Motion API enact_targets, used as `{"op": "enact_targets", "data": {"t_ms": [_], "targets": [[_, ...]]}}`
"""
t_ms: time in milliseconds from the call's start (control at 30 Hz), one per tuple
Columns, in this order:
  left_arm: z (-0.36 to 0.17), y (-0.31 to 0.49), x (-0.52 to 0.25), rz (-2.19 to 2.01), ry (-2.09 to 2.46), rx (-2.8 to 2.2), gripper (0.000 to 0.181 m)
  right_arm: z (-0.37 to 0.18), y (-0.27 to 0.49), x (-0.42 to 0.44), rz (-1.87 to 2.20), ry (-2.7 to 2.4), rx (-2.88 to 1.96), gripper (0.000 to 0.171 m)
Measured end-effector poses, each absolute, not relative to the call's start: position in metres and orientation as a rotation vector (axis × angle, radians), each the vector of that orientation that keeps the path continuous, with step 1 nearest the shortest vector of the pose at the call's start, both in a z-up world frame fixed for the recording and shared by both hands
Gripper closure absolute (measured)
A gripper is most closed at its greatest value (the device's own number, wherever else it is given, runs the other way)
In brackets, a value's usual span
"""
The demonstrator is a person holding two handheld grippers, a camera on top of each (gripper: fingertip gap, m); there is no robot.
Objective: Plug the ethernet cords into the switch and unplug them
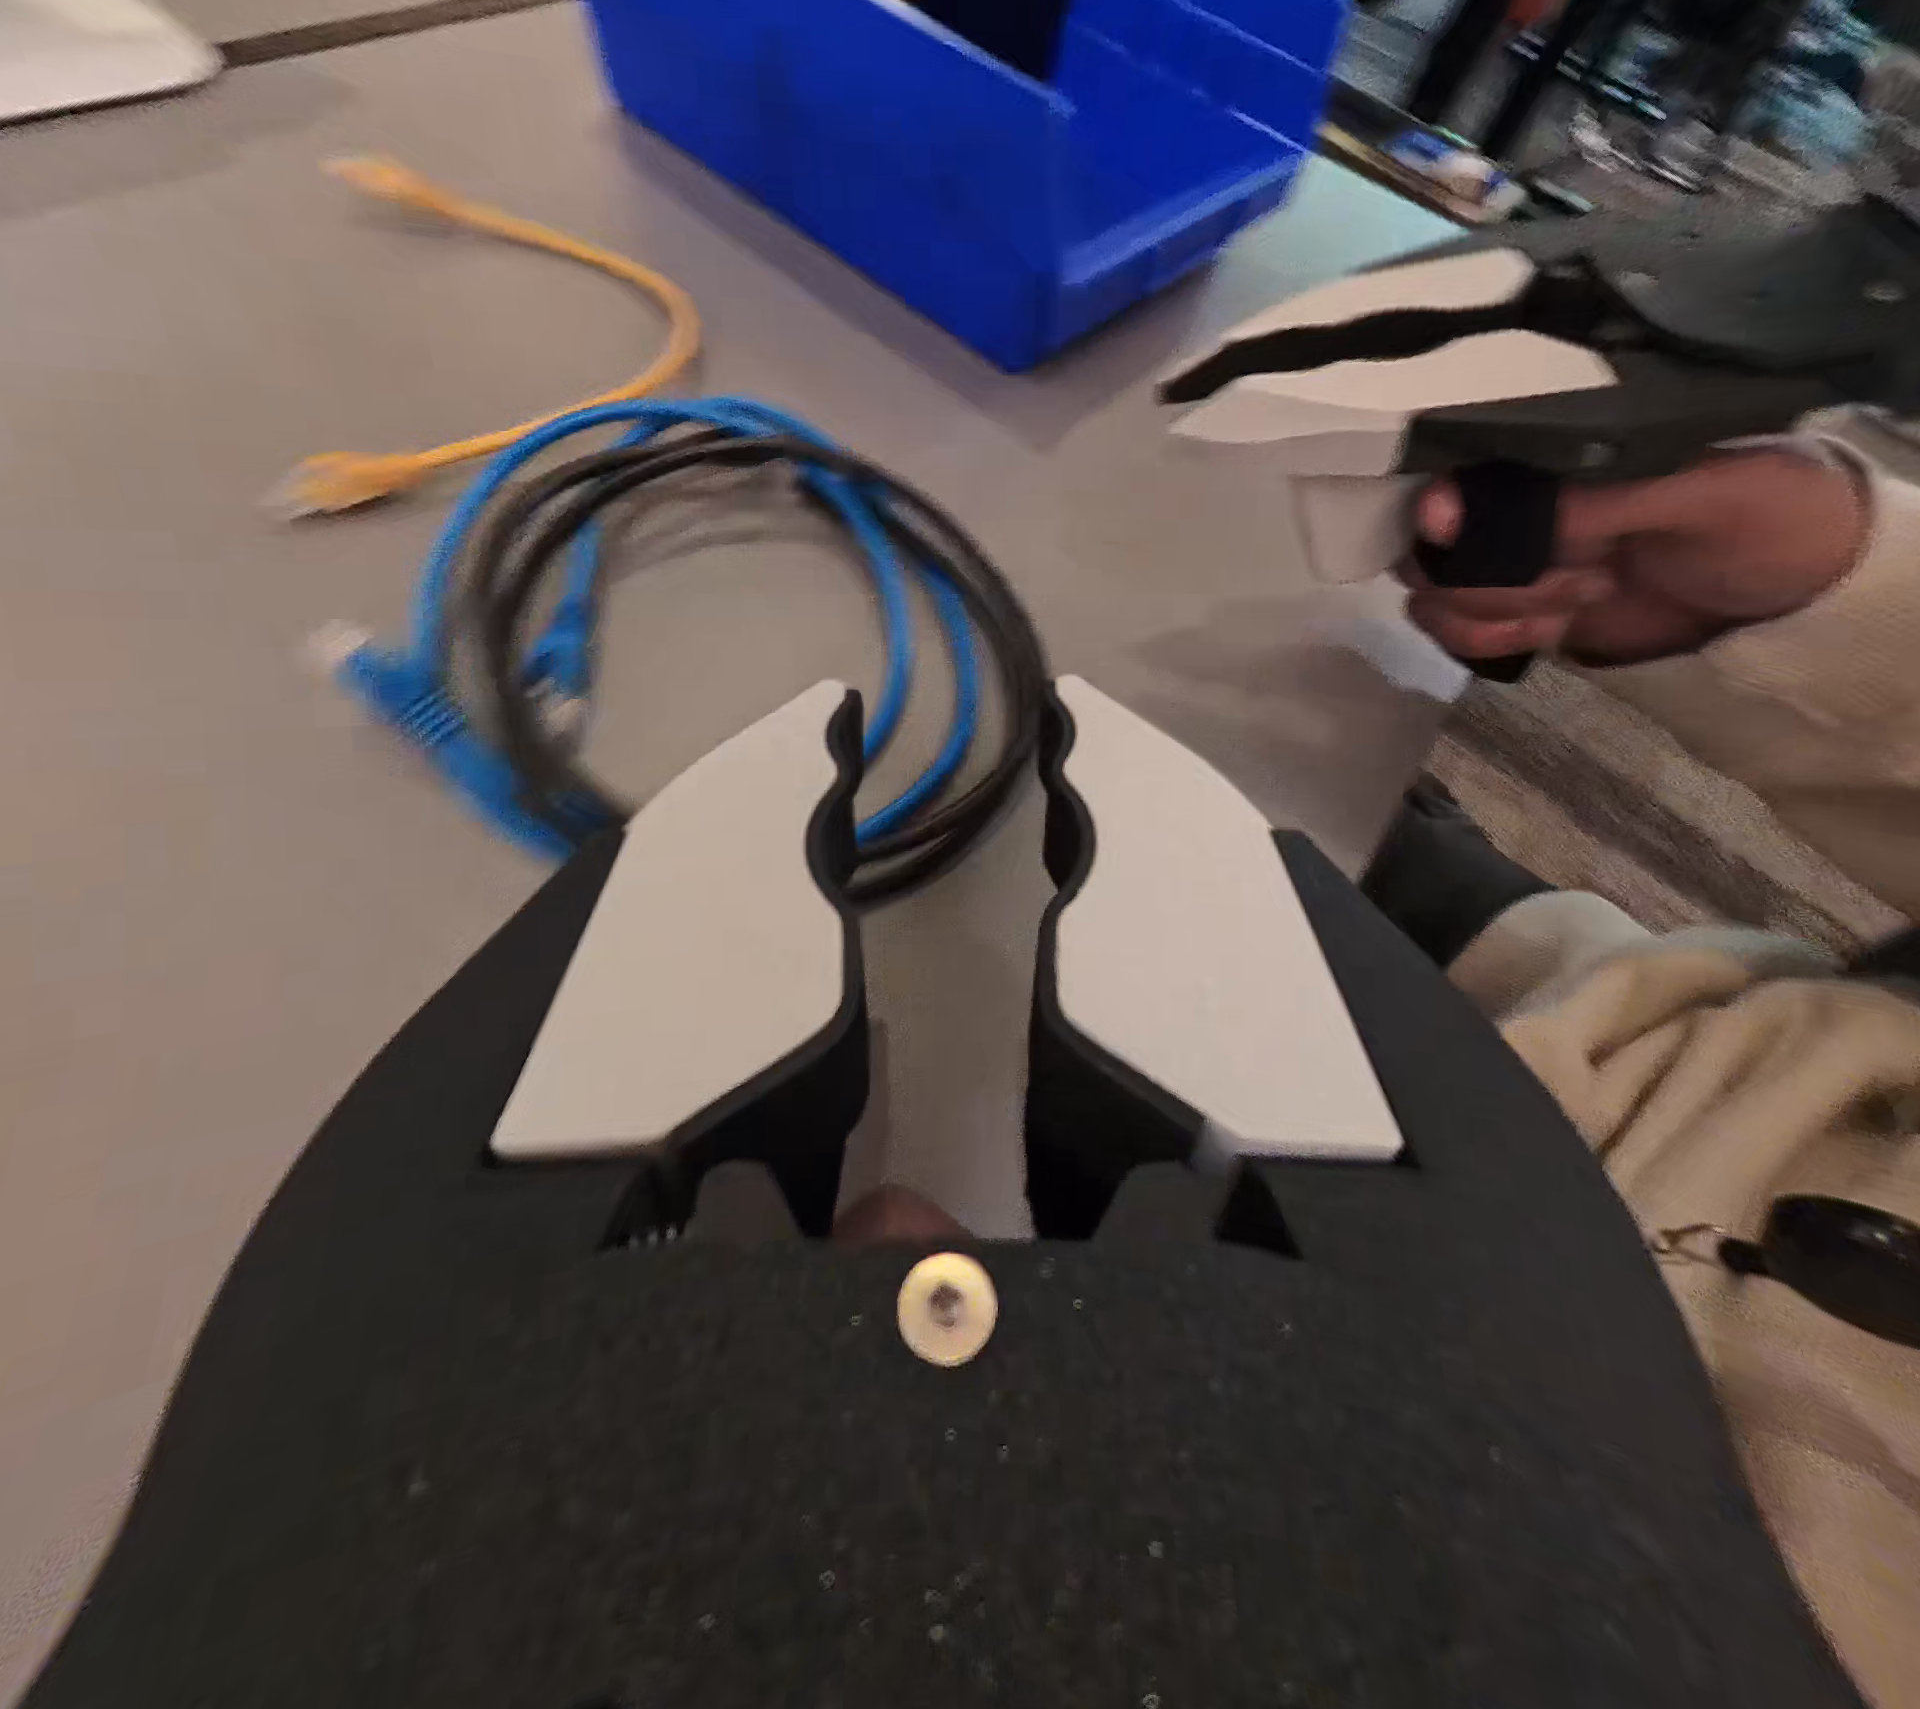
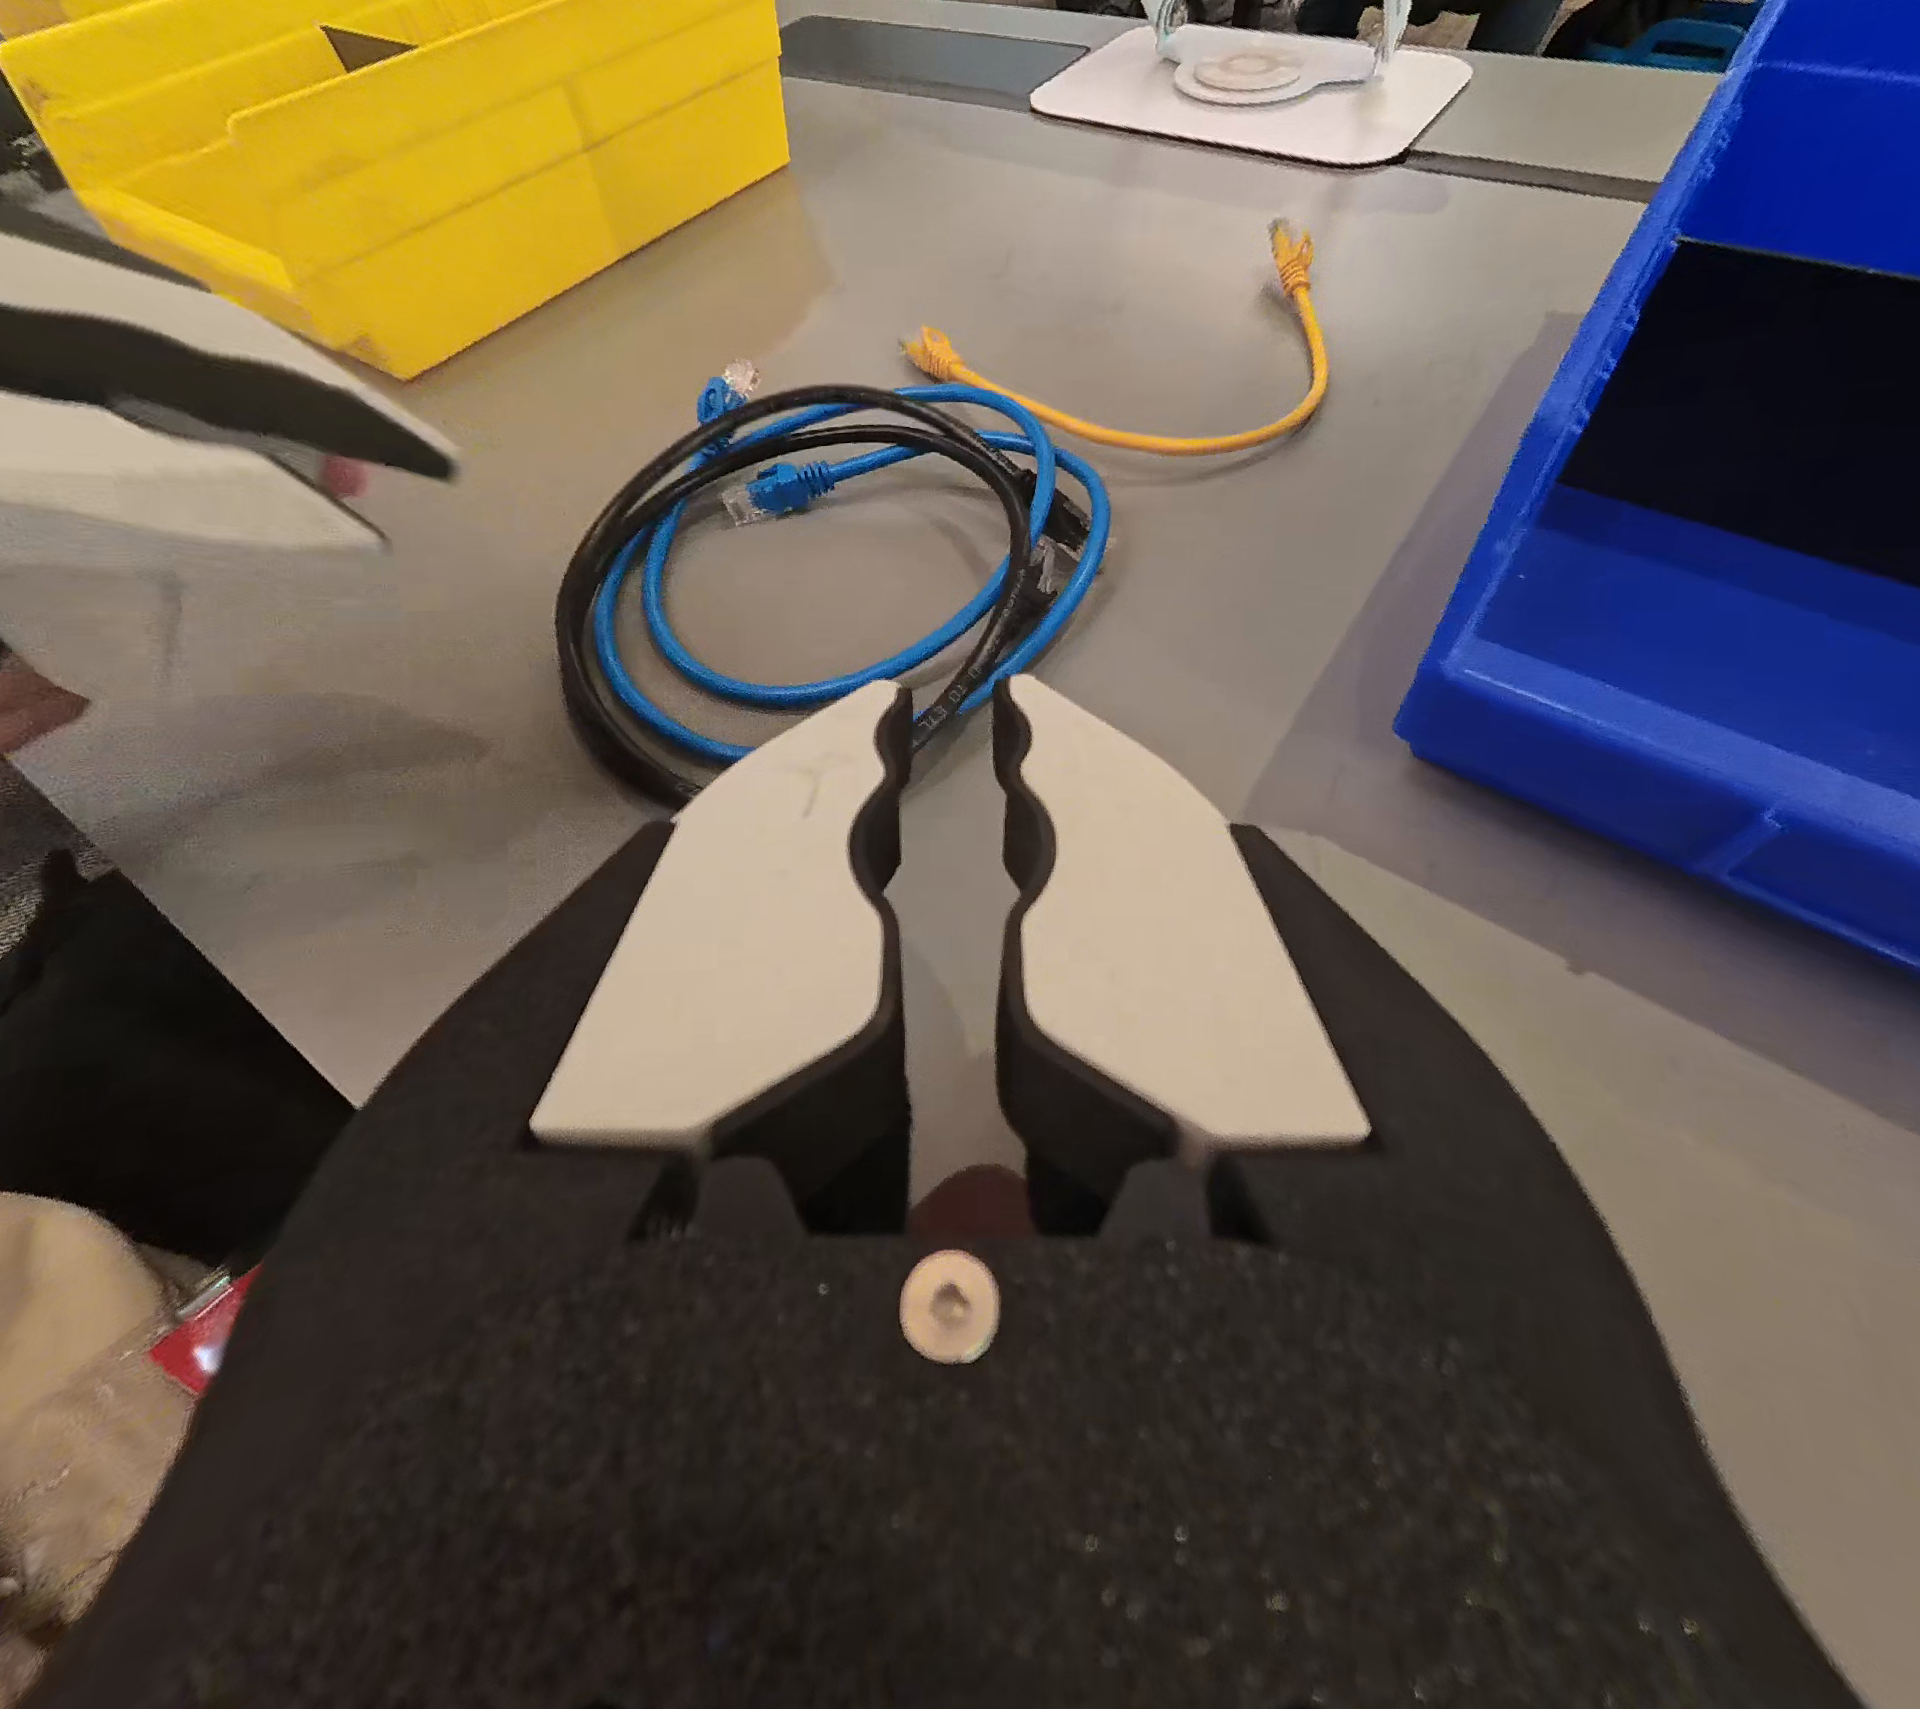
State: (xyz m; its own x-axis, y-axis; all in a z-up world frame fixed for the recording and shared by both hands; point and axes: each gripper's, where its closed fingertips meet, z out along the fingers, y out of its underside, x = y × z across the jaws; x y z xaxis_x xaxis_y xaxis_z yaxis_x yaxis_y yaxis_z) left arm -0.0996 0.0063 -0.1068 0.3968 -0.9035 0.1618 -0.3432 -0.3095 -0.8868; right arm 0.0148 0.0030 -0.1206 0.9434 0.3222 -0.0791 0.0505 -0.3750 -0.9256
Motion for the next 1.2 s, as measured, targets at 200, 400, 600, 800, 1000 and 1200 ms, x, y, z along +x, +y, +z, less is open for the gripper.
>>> {"op": "enact_targets", "data": {"t_ms": [200, 400, 600, 800, 1000, 1200], "targets": [[-0.132, 0.043, -0.211, -0.631, 0.7, -1.973, 0.149, -0.117, 0.004, 0.017, 0.275, -0.276, -1.925, 0.156], [-0.131, 0.056, -0.236, -0.607, 0.679, -1.972, 0.148, -0.121, 0.01, 0.009, 0.273, -0.289, -1.937, 0.155], [-0.116, 0.051, -0.234, -0.632, 0.854, -1.907, 0.146, -0.129, 0.011, -0.004, 0.284, -0.315, -1.959, 0.155], [-0.041, 0.142, -0.285, -0.256, 1.317, -1.752, 0.147, -0.131, 0.01, -0.012, 0.335, -0.347, -1.963, 0.155], [-0.051, 0.271, -0.302, -0.079, 1.694, -1.879, 0.141, -0.127, 0.012, 0.001, 0.32, -0.309, -1.957, 0.155], [-0.116, 0.348, -0.312, -0.104, 1.915, -2.09, 0.137, -0.133, 0.017, 0.004, 0.315, -0.291, -1.982, 0.154]]}}
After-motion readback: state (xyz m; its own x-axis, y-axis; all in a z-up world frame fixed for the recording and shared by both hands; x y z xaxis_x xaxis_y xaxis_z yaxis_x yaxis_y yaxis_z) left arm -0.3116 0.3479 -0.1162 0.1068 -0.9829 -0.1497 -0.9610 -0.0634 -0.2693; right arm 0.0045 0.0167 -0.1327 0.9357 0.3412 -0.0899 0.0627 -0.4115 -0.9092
